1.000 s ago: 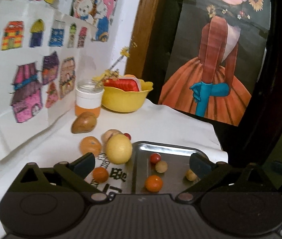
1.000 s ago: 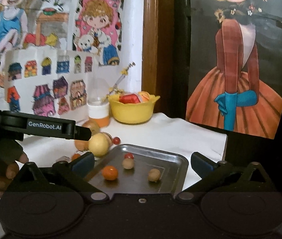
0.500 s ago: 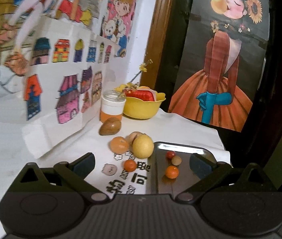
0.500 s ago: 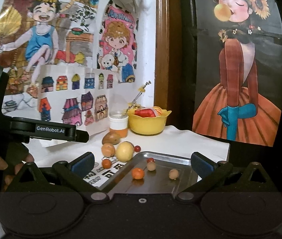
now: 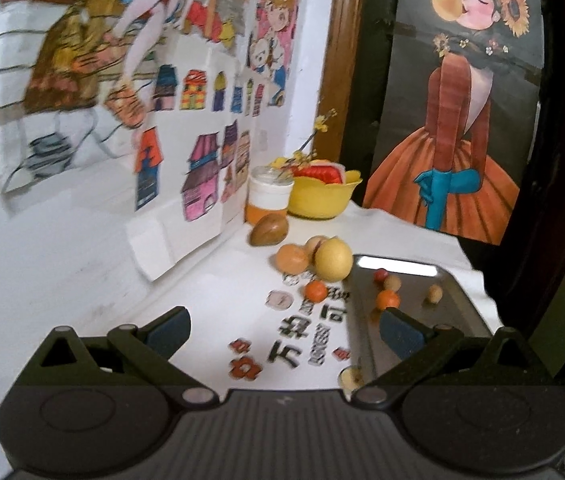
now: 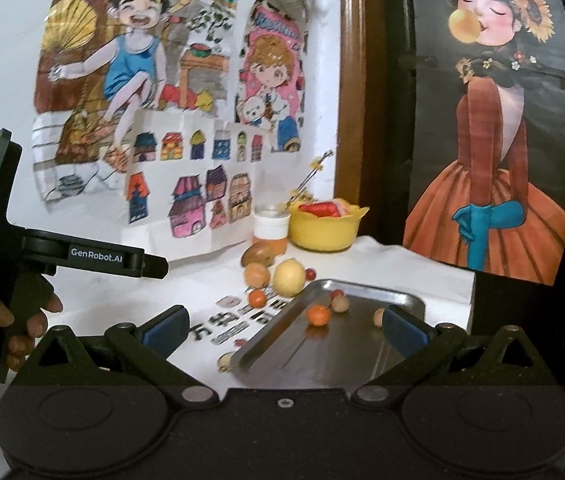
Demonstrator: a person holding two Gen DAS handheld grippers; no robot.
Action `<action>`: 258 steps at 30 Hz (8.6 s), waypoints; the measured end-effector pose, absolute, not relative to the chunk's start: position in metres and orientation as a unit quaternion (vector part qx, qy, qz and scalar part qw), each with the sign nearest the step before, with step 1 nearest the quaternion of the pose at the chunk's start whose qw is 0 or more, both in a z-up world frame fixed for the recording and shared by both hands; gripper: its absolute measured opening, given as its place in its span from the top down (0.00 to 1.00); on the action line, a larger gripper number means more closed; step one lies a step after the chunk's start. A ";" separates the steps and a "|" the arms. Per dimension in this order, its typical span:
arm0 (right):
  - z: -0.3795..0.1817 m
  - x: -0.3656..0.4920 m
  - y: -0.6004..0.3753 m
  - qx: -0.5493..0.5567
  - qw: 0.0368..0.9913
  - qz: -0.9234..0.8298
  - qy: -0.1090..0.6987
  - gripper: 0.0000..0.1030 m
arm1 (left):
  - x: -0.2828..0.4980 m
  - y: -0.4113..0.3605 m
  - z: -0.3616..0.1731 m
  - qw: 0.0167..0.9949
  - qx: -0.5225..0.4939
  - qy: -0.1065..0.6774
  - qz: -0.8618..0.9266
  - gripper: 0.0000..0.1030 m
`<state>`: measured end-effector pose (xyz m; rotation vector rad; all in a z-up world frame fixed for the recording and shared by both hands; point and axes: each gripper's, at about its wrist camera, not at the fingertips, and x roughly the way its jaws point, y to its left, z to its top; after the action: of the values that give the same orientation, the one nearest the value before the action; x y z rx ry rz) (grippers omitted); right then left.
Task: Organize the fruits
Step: 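Lift both open tools away from the tray toward the remaining fruits, then grasp the large orange-brown round fruit with the left tool while the right tool grasps a small tangerine, then carry the orange-brown fruit and the tangerine over the metal tray with both tools, then open the right tool to drop the tangerine while the left tool releases the orange-brown fruit, then lift both open tools away from the tray toward the remaining fruits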
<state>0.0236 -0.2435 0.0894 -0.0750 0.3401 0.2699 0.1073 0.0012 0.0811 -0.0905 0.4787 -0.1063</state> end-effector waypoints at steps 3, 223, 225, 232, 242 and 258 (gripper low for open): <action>0.082 0.018 -0.234 -0.031 0.972 0.143 0.182 0.01 | 0.099 0.012 0.074 0.968 -0.045 0.244 -0.044 0.00; -0.017 0.263 -0.335 -0.028 0.944 0.101 0.313 0.70 | 0.308 -0.162 -0.002 0.898 -0.027 0.355 -0.260 0.54; -0.017 0.263 -0.335 -0.028 0.944 0.100 0.312 0.69 | 0.308 -0.162 -0.002 0.897 -0.027 0.356 -0.260 0.53; -0.011 0.257 -0.337 -0.022 0.949 0.095 0.301 0.58 | 0.302 -0.160 0.010 0.904 -0.035 0.338 -0.259 0.34; 0.014 0.225 -0.340 -0.012 0.961 0.082 0.265 0.25 | 0.274 -0.151 0.044 0.925 -0.043 0.288 -0.244 0.07; 0.064 0.138 -0.314 -0.018 0.976 0.087 0.199 0.01 | 0.199 -0.102 0.087 0.950 -0.075 0.222 -0.208 0.00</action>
<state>0.1379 -0.3139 0.0638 -0.0358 0.4012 0.1762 0.1986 -0.1021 0.0874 -0.1528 0.4508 -0.4241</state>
